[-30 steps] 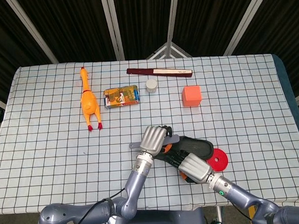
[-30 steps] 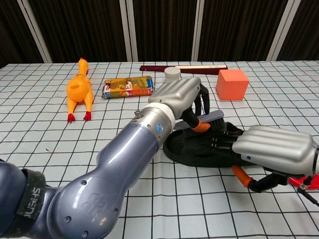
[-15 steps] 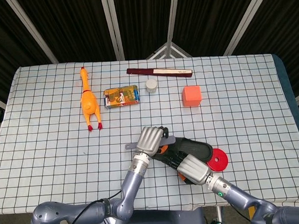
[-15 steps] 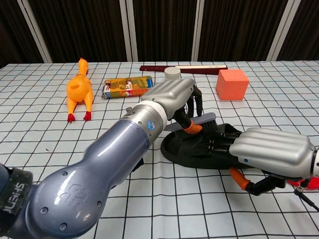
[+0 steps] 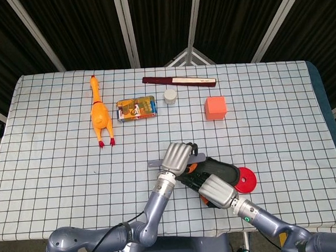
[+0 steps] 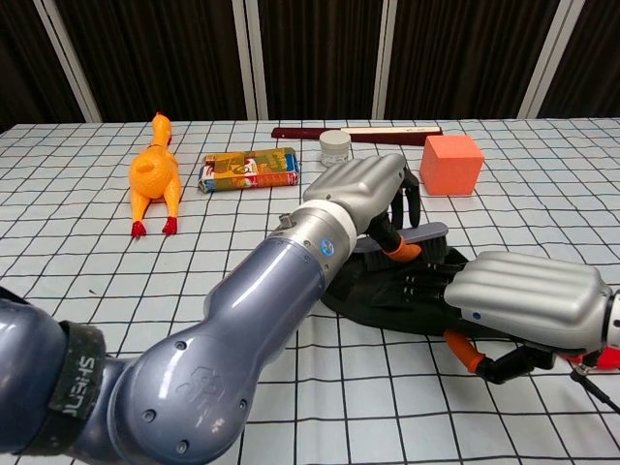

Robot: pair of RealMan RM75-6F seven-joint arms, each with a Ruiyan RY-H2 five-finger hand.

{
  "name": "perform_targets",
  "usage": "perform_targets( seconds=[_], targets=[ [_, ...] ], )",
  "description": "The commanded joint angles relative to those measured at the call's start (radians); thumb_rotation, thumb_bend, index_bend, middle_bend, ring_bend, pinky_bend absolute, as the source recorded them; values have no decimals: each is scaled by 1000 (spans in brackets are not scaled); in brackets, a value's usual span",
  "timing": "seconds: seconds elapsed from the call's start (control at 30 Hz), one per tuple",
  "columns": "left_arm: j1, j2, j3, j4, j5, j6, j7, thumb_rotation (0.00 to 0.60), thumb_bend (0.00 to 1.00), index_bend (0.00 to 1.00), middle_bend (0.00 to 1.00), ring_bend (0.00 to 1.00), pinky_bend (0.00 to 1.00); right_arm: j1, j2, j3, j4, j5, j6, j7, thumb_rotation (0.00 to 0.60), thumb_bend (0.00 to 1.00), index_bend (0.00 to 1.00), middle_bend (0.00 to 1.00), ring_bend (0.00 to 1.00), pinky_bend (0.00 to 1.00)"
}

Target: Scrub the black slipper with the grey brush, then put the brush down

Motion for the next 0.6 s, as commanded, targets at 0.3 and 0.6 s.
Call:
perform_targets(
  seconds=[0.3,0.6],
  targets=[
    [42,48,45,-79,8,30,29,600,503,489,637,554,598,-2,3,-3,-14,4,4,-19,524,847,0,96,37,189],
    [86,113,84,-168,-48,33,117,600,503,491,638,555,598,1,-13,-1,-14,16,-5,-35,524,846,0,95,37,189]
  ],
)
